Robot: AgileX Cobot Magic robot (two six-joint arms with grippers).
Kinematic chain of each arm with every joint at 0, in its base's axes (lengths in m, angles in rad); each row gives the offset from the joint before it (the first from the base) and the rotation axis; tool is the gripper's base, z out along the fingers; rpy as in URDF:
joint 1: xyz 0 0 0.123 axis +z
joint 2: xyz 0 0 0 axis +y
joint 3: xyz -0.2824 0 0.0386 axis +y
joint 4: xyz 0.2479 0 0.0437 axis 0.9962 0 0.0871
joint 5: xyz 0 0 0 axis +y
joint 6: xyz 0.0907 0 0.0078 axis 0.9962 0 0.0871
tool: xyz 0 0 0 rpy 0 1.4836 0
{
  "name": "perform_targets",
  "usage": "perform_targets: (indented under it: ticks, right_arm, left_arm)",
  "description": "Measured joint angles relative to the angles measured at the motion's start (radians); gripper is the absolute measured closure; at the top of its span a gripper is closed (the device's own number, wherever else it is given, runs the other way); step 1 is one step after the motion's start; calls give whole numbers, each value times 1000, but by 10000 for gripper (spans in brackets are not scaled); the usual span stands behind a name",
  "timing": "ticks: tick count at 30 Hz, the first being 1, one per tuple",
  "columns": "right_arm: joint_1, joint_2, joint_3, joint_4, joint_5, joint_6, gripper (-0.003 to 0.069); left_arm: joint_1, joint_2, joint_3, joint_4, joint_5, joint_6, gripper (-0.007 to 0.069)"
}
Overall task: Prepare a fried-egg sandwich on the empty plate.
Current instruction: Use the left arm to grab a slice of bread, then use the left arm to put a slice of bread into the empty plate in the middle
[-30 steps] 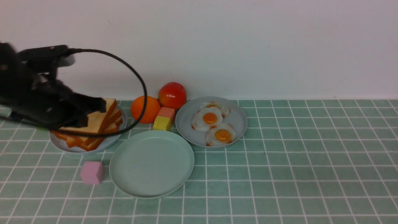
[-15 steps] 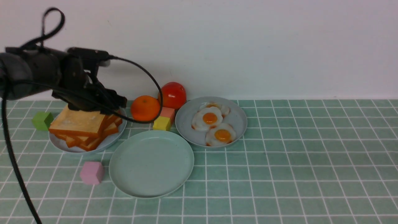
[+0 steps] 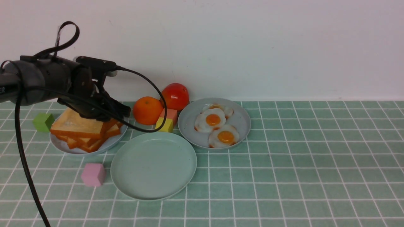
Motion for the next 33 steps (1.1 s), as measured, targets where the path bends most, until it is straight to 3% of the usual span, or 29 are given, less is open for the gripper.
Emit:
perform_targets:
  ticks: [2,8,12,19,23,29,33]
  right_arm:
    - [0,0,0,4,7,0,650]
    - [0,0,0,9,12,0,645]
    - [0,0,0,18,17,0,645]
    - [0,0,0,18,17,0,645]
    - [0,0,0,18,17,0,641]
    - [0,0,0,18,17,0,629]
    - [0,0,0,17,17,0,608]
  left_arm:
    - [0,-8,0,-2,6,0,620]
    - [-8,-121,7,-5,118,0,619]
    - [-68,-258,16,-12,239,0,619]
    - [-356,-372,147,-36,321,-17,619]
    - [-495,-308,198,62,271,-97,619]
    - [-513,-206,198,284,191,-247,619]
    - [-513,-172,198,318,176,-261,596]
